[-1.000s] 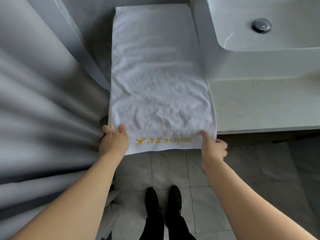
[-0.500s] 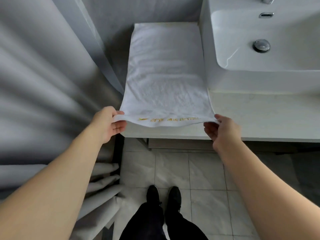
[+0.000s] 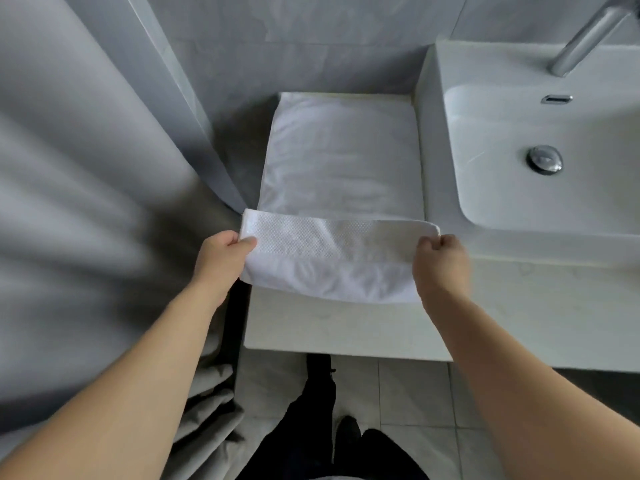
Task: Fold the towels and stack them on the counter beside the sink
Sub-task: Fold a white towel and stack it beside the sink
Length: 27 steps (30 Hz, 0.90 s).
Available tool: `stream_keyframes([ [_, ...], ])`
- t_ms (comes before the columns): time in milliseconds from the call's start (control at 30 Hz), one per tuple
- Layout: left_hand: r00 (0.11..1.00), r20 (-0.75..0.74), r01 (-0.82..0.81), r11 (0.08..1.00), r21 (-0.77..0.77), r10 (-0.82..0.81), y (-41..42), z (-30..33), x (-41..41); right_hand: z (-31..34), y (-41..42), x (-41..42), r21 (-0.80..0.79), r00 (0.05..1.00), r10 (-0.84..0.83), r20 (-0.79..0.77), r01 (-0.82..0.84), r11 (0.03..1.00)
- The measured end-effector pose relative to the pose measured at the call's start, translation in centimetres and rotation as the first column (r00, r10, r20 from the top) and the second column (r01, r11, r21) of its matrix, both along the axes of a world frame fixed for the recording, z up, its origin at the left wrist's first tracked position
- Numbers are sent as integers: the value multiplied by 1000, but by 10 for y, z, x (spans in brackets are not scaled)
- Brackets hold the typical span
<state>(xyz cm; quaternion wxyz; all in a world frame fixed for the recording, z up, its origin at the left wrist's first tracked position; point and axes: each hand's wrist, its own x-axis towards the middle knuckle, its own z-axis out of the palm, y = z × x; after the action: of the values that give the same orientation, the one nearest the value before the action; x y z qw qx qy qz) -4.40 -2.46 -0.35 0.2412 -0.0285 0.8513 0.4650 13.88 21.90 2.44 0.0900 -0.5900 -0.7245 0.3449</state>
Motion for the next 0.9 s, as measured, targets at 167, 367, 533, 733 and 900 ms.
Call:
stream_keyframes([
  [167, 991, -115, 60, 993, -98, -71, 33, -2, -52, 2, 34, -61, 301, 869, 331, 369, -449, 842],
  [367, 992, -101, 75, 996, -53, -80, 63, 6, -104, 6, 102, -125, 192, 942, 267, 205, -306, 932],
  [533, 987, -126, 106, 994, 14, -103, 113, 9, -156, 4, 139, -179, 96, 995, 43, 86, -51, 994],
  [733, 981, -149, 117, 993, -29, -120, 178, -7, -228, -9, 184, -243, 149, 995, -6, 96, -8, 989],
  [900, 995, -76, 63, 995, -79, -69, 233, -38, -274, -41, 216, -294, 89, 998, -29, 64, 23, 996],
])
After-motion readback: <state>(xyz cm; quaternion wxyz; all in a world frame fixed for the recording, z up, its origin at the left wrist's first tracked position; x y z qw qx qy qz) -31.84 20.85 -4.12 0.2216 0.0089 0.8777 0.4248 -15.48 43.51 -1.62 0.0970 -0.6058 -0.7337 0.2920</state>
